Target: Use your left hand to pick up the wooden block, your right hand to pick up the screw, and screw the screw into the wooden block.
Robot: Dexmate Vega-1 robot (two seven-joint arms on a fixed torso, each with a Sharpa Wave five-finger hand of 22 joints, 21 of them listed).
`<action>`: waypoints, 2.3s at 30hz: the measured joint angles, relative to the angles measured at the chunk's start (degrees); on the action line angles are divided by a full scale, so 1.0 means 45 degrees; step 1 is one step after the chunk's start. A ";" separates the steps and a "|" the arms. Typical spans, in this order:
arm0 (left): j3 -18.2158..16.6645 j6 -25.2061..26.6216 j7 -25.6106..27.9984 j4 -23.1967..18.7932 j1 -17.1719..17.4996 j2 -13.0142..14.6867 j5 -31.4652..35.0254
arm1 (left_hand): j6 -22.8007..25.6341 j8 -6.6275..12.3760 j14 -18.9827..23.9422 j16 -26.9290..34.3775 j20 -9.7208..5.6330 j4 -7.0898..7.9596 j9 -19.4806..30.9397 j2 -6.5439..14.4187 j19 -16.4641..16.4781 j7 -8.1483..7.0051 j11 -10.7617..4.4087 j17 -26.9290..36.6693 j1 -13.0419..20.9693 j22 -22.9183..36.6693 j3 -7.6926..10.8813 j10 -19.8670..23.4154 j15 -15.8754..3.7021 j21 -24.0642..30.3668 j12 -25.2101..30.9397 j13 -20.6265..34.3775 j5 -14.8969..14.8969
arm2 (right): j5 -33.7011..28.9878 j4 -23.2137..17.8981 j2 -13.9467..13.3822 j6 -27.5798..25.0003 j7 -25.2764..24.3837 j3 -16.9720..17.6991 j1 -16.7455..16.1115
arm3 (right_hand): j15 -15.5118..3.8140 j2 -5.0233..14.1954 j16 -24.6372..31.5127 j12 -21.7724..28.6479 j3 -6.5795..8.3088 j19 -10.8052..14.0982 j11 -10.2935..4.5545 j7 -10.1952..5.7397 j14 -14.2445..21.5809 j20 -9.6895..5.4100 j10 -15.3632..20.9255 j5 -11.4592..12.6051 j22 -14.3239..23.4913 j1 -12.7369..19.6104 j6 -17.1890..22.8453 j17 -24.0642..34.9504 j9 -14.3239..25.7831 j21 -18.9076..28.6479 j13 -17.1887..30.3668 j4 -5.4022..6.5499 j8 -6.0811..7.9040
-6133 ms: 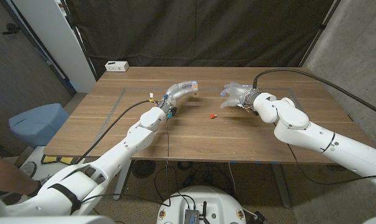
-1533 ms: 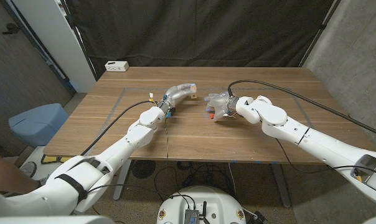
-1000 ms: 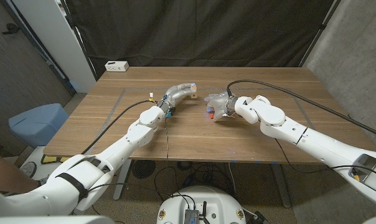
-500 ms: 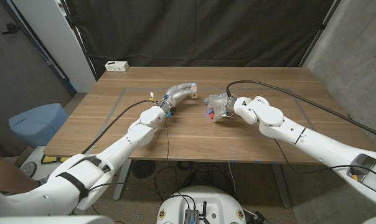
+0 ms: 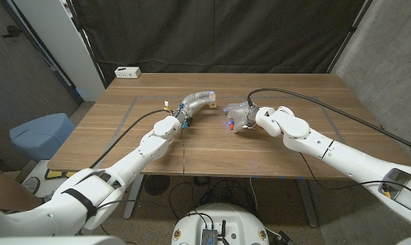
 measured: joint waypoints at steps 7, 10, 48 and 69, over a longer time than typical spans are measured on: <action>0.0006 0.0050 0.0038 -0.0097 0.0053 0.0016 0.0003 | 0.0000 0.0000 0.0000 0.0000 0.0000 -0.0003 0.0000 -0.0001 0.0000 0.0000 -0.0001 0.0000 -0.0001 0.0000 -0.0003 -0.0001 0.0000 0.0000 0.0004 -0.0001 -0.0010 | -0.0001 0.0070 0.0026 0.0060 -0.0153 -0.0020 0.0003 | 0.0047 0.0013 0.0049 0.0001 0.0101 0.0143 0.0043 -0.0076 0.0088 -0.0008 0.0181 0.0000 0.0000 0.0151 0.0310 0.0004 0.0169 0.0000 -0.0001 -0.0003 0.0299; 0.0007 0.0067 0.0071 -0.0108 0.0062 0.0017 0.0005 | 0.0000 0.0000 0.0000 0.0000 0.0000 -0.0006 0.0000 -0.0001 0.0000 0.0000 -0.0002 0.0000 -0.0001 0.0000 -0.0005 -0.0002 0.0000 0.0000 0.0005 0.0000 -0.0027 | 0.0002 0.0088 0.0035 0.0068 -0.0179 -0.0023 0.0013 | -0.0020 0.0012 0.0049 0.0000 0.0103 0.0163 -0.0026 -0.0038 0.0155 -0.0028 0.0249 0.0000 0.0000 0.0152 0.0455 0.0066 0.0241 0.0014 -0.0001 0.0000 0.0392; -0.0035 0.0156 0.0251 -0.0610 0.0389 0.0169 -0.0012 | 0.0000 0.0000 0.0000 -0.0001 0.0000 0.0031 0.0000 0.0022 -0.0001 0.0000 0.0046 -0.0001 0.0022 0.0000 -0.0031 0.0046 0.0000 0.0000 0.0005 0.0000 0.0061 | 0.0253 0.0333 0.0070 0.0346 -0.0613 -0.0057 0.0161 | -0.0018 0.0066 0.0099 0.0054 0.0440 0.0749 -0.0185 0.0091 0.0703 -0.0852 0.0999 0.0048 -0.0026 0.0399 0.1411 0.0063 0.1008 0.0048 -0.0004 0.0055 0.1672; -0.0046 0.0266 0.0356 -0.0940 0.0608 0.0262 -0.0024 | 0.0000 0.0000 0.0000 -0.0001 0.0001 0.0008 0.0000 0.0022 -0.0001 0.0000 0.0023 -0.0002 0.0023 0.0000 -0.0054 0.0023 0.0000 0.0000 0.0000 0.0000 0.0059 | 0.0378 0.0269 -0.0020 0.0354 -0.0952 0.0065 0.0047 | -0.0020 0.0116 0.0188 0.0054 0.0543 0.0888 -0.0232 0.0091 0.0928 -0.0989 0.1272 0.0058 -0.0025 0.0448 0.1730 0.0123 0.1361 0.0048 -0.0005 0.0055 0.2177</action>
